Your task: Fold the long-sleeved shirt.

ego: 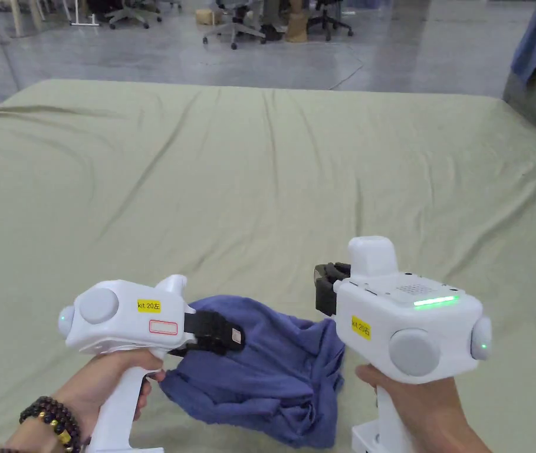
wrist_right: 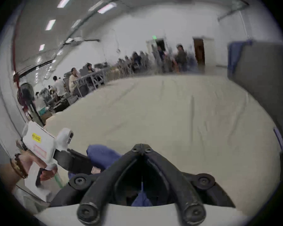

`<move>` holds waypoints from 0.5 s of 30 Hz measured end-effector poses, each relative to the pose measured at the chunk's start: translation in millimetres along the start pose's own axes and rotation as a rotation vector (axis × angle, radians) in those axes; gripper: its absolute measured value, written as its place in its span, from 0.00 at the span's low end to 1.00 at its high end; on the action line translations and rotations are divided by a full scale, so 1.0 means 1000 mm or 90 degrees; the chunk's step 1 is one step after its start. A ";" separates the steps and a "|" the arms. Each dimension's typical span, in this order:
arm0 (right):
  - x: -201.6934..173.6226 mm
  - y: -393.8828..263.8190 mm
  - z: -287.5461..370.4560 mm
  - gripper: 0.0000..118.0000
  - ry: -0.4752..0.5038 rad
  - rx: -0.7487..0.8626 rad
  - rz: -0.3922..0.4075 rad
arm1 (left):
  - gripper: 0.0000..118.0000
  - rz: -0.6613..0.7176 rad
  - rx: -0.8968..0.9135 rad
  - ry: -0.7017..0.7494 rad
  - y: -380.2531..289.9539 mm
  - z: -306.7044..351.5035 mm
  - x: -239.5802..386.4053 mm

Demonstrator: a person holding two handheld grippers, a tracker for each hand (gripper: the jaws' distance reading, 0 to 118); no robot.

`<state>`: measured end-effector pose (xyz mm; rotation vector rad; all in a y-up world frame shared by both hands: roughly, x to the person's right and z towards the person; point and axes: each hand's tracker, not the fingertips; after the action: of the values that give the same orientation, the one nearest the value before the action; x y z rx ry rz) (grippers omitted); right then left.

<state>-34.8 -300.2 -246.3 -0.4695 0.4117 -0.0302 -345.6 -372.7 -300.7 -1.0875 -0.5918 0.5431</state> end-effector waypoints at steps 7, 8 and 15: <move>-0.137 0.013 -0.100 0.00 0.065 0.083 0.060 | 0.19 0.004 0.031 0.118 0.036 0.123 -0.126; -0.155 0.012 -0.116 0.00 0.080 0.085 0.064 | 0.19 0.011 0.041 0.130 0.040 0.140 -0.147; -0.257 0.002 -0.191 0.00 0.161 0.051 0.086 | 0.42 0.099 0.107 0.237 0.047 0.221 -0.255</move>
<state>-345.9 -350.3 -304.7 -0.3588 0.6876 0.0243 -685.5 -382.4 -313.1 -1.0458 -0.1334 0.4989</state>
